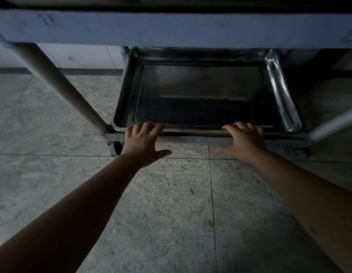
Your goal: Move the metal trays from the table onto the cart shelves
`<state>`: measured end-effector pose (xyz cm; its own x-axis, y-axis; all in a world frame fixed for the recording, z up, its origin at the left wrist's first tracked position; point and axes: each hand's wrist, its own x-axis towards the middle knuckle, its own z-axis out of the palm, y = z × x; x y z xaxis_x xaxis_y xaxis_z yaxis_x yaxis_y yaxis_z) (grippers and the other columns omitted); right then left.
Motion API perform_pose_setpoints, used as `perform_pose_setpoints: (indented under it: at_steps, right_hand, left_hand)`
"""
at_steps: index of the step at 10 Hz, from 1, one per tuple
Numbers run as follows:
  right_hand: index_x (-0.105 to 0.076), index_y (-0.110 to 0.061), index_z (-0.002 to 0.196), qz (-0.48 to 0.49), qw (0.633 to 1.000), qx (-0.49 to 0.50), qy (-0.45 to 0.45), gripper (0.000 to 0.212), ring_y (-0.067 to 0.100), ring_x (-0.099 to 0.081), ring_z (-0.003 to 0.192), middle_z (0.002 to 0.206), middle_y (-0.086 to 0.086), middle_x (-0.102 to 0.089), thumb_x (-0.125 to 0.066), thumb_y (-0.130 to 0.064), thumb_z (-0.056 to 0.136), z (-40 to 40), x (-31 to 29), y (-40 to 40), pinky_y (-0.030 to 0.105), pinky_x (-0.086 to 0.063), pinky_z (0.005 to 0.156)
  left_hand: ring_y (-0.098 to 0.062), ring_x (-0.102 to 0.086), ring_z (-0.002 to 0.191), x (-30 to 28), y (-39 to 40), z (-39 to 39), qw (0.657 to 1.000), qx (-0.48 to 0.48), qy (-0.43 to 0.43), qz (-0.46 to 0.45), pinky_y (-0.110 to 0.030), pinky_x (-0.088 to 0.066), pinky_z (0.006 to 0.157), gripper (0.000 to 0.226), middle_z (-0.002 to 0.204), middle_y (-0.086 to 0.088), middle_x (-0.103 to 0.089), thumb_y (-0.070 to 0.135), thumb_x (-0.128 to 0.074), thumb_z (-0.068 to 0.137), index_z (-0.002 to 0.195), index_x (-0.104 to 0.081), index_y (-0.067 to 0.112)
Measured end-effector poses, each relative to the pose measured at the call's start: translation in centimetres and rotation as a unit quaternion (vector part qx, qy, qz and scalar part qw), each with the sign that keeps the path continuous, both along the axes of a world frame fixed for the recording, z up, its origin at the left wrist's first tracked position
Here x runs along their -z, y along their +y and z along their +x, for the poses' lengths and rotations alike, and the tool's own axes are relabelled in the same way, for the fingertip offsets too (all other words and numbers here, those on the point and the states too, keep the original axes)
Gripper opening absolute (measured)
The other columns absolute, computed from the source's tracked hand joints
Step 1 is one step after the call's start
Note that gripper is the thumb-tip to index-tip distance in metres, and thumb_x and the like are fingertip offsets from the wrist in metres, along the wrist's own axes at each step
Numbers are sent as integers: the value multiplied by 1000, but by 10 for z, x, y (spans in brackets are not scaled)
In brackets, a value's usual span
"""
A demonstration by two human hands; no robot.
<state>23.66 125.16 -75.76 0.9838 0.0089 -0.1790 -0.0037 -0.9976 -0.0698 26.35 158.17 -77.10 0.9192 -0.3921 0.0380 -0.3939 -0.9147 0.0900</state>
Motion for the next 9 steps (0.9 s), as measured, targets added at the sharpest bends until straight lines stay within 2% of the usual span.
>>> perform_pose_setpoints:
  at_steps: [2, 3, 5, 6, 7, 8, 9]
  right_hand:
    - [-45, -31, 136, -17, 999, -9, -49, 89, 28, -43, 120, 131, 2, -51, -57, -82, 64, -19, 12, 12, 45, -29, 96]
    - [-44, -29, 137, -21, 998, -15, -55, 91, 28, -43, 121, 132, 3, -51, -57, -81, 63, -20, 11, 13, 45, -30, 96]
    - [-39, -27, 140, -36, 998, -17, -51, 93, 28, -41, 125, 137, 4, -49, -56, -80, 66, -23, 11, 16, 46, -29, 99]
    - [-31, -26, 145, -30, 999, -26, 0, 97, 29, -38, 130, 143, 5, -43, -53, -80, 68, -21, -1, 13, 48, -29, 102]
    - [-16, -25, 153, -6, 997, -42, 60, 107, 29, -24, 143, 158, 6, -26, -50, -82, 70, -24, -23, 16, 48, -22, 111]
    - [-4, -23, 156, 22, 996, -42, 78, 114, 26, -1, 151, 165, 5, 5, -38, -89, 69, -41, -62, 26, 51, -11, 117]
    - [4, -26, 155, 55, 992, -21, 114, 121, 23, 9, 150, 161, 3, 18, -14, -99, 60, -74, -108, 39, 53, -6, 118]
  left_hand:
    - [-37, -51, 118, 3, 8, -10, 999, 13, -30, 10, -55, -37, 99, 83, 128, -12, -55, 71, -67, 72, 137, -39, 28]
    - [-35, -50, 118, 0, 7, -10, 999, -2, -23, 27, -54, -36, 100, 79, 129, -11, -54, 63, -70, 73, 137, -39, 28]
    - [-36, -49, 120, -1, -1, -15, 998, -21, -20, 47, -59, -37, 102, 77, 130, -13, -53, 60, -69, 76, 137, -40, 23]
    - [-35, -45, 127, -10, -10, -18, 998, -32, 14, 55, -59, -35, 107, 78, 137, -13, -49, 65, -63, 78, 138, -35, 25]
    - [-35, -22, 148, -29, -18, -26, 992, -48, 100, 59, -62, -22, 114, 97, 161, -14, -25, 73, -51, 82, 153, -12, 22]
    - [-31, 9, 153, -67, -28, -43, 985, -44, 156, 66, -66, -7, 116, 106, 168, -7, 11, 81, -36, 82, 154, 19, 26]
    - [-30, 18, 151, -124, -39, -77, 979, -10, 190, 70, -67, 0, 115, 104, 164, -7, 23, 86, -25, 79, 149, 30, 33]
